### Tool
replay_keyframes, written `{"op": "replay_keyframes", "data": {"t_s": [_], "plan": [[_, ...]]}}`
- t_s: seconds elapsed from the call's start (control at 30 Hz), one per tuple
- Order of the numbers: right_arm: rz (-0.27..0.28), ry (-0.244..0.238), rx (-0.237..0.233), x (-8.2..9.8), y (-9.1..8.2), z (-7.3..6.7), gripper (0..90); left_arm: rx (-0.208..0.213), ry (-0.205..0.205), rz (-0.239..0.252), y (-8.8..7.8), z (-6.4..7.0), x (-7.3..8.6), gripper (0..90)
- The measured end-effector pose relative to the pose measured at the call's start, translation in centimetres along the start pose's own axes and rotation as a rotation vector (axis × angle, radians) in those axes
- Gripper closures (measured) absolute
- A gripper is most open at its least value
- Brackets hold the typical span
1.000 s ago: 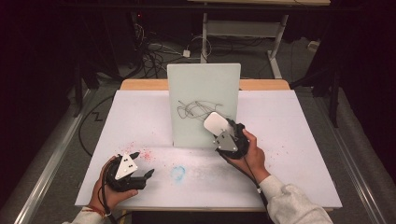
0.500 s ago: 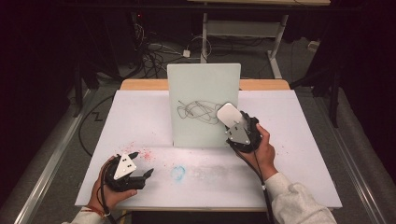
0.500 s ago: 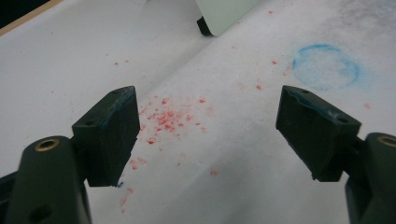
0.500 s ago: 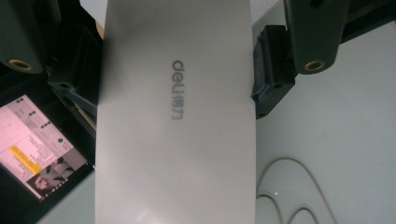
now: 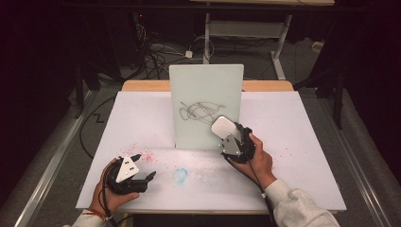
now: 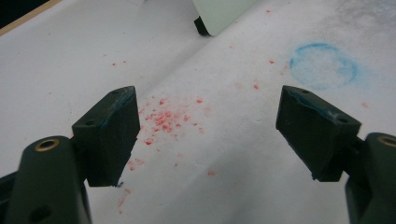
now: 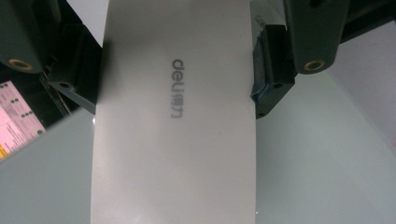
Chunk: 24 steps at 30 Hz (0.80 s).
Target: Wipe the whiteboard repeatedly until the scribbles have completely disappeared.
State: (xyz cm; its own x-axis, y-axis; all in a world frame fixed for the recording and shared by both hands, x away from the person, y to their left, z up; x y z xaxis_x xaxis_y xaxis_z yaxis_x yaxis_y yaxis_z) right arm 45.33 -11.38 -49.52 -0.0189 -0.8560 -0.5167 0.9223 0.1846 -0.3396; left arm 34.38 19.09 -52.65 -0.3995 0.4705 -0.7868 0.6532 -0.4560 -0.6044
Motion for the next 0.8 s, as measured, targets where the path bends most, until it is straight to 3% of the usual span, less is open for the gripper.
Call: {"op": "replay_keyframes", "data": {"t_s": [0.07,0.17,0.33,0.4,0.5,0.57,0.63,0.8], "plan": [[-0.003,-0.033,0.000,-0.5,0.1,-0.7,30.9,0.000,0.003,-0.002,0.0,0.0,0.0,21.1],[-0.009,-0.039,0.005,-1.1,0.3,-1.3,30.9,0.000,0.005,-0.002,0.0,0.1,0.0,21.1],[-0.014,-0.051,0.016,-1.2,0.2,-0.7,30.9,-0.002,0.001,0.000,-0.1,-0.1,0.0,21.1],[-0.010,-0.022,0.043,-1.1,0.2,0.5,30.9,-0.003,0.001,0.001,-0.1,-0.1,0.1,21.1],[-0.009,0.072,0.071,-0.8,0.0,2.5,30.9,-0.003,0.000,0.002,-0.1,-0.1,0.0,21.1],[-0.013,0.099,0.082,-0.7,-0.1,3.0,30.9,-0.001,-0.001,0.001,0.0,-0.1,0.0,21.1],[-0.015,0.098,0.087,-0.9,0.0,2.7,30.9,-0.005,0.017,0.003,0.0,-0.1,-0.1,21.1],[-0.022,-0.011,0.015,-2.0,0.4,-0.9,30.9,-0.002,0.015,0.002,0.1,0.0,-0.1,21.1]]}}
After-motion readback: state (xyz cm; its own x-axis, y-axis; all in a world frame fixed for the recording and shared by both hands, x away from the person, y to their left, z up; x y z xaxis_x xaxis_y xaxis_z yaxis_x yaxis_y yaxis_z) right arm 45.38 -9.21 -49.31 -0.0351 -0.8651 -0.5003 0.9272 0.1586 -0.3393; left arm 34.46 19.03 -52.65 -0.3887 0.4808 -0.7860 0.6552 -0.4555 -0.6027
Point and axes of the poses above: each handheld gripper's, and its own axes: y roughly forward along the jaws, x roughly out of its underside, z roughly to its right, the point moved 8 cm from there along y, roughly forward along the jaws, and after that the axes turned 5 degrees about -y, right-handed, at the moved point
